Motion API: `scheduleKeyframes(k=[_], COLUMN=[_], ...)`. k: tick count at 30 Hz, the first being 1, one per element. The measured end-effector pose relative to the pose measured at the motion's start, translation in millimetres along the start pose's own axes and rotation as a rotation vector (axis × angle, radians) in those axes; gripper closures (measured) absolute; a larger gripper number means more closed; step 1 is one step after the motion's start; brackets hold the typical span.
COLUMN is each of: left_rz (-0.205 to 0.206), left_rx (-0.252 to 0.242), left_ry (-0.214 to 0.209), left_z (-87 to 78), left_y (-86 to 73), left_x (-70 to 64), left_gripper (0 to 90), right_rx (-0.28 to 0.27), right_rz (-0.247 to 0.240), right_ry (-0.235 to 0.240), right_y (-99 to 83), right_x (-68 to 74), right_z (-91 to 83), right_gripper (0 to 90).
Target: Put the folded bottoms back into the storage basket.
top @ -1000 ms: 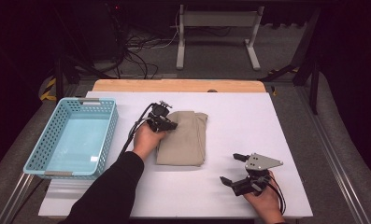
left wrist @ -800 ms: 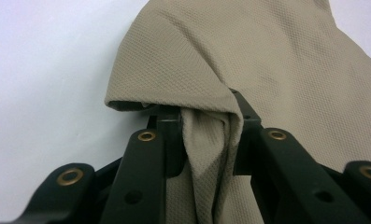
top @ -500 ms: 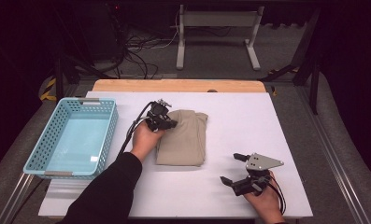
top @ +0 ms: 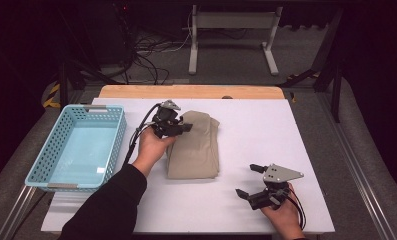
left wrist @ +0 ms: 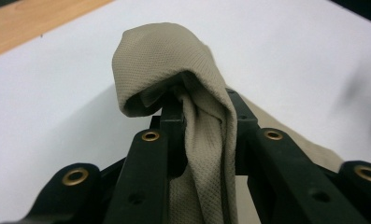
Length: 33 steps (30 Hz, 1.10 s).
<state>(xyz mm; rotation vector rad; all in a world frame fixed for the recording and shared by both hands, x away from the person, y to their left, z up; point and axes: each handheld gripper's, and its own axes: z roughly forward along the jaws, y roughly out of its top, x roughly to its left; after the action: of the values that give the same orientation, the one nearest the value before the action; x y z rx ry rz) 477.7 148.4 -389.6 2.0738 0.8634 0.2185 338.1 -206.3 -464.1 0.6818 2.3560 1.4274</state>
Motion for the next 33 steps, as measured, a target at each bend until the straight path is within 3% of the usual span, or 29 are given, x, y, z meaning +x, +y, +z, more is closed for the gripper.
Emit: scheduleKeyframes(k=[15, 33], left_rz=[0.069, 0.103], left_rx=[-0.137, -0.241], left_ry=[-0.072, -0.08], left_z=[-44.0, -81.5], left_y=[11.8, 14.1], left_x=[-21.4, -27.7], left_gripper=[74.8, 74.9], right_rx=[-0.001, -0.005], right_rz=[-0.003, -0.004], right_ry=[-0.001, -0.002], right_y=[0.1, 0.2], right_x=[0.2, 0.2], right_z=[0.1, 0.3], right_gripper=[3.0, 3.0])
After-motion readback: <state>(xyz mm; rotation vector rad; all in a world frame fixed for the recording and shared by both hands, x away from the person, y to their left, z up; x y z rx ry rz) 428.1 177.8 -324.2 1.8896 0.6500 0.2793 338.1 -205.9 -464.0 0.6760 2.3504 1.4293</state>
